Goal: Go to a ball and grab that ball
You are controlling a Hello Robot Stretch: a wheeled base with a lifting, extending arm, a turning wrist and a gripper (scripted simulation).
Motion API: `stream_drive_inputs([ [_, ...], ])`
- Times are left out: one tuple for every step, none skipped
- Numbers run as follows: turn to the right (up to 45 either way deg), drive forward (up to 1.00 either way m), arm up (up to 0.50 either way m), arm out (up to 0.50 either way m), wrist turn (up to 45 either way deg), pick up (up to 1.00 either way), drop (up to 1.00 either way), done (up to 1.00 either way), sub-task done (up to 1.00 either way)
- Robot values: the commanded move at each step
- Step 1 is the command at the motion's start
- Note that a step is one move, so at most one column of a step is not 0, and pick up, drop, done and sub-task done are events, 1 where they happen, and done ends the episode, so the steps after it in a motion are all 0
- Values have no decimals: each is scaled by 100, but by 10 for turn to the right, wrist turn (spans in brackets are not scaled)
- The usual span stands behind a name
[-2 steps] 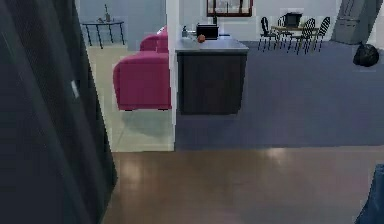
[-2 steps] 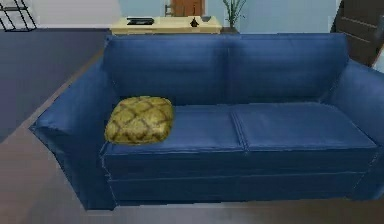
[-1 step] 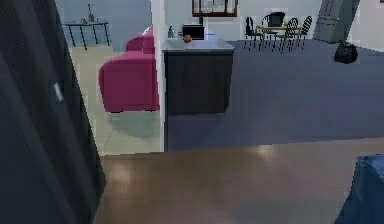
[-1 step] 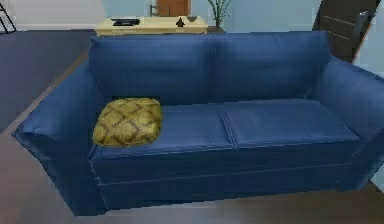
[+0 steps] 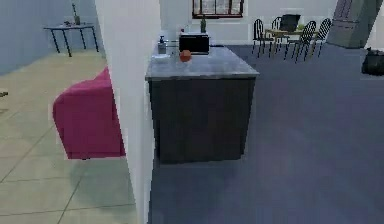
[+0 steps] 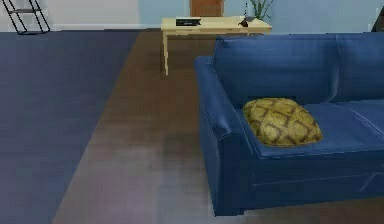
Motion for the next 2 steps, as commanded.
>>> stream_drive_inputs([
  [0, 10, 0, 0, 0, 0, 0, 0, 0],
  [450, 0, 0, 0, 0, 0, 0, 0, 0],
])
